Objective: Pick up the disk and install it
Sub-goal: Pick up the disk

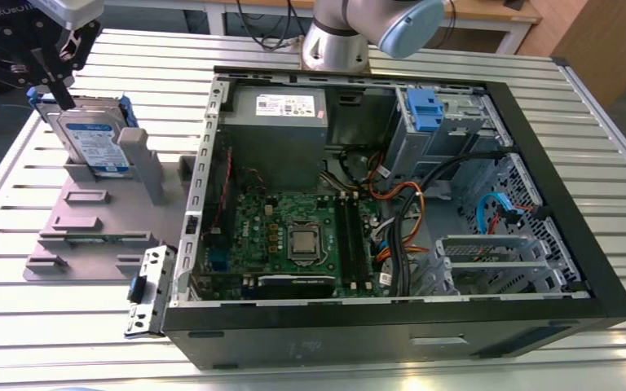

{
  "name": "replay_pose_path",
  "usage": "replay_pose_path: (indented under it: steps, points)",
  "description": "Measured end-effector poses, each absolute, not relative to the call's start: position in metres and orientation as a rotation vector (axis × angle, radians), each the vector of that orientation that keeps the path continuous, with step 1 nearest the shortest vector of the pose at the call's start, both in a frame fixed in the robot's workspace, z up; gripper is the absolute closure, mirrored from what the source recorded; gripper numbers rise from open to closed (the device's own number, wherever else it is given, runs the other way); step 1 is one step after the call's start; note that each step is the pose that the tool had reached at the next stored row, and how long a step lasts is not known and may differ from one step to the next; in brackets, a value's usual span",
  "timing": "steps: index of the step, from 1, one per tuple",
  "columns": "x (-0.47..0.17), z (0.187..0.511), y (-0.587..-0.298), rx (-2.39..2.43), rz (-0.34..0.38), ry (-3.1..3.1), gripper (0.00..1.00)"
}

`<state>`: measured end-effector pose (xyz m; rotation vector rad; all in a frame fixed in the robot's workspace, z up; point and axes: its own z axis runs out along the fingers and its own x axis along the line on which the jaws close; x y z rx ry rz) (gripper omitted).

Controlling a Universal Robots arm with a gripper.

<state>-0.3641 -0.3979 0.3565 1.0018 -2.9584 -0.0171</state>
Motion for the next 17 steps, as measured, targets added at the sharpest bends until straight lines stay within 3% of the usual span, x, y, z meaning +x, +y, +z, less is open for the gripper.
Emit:
replay_pose_path:
  steps: [17]
  points:
    - [-0.3641,0.3565,-0.3979,1.016,-0.017,-2.954,0.89]
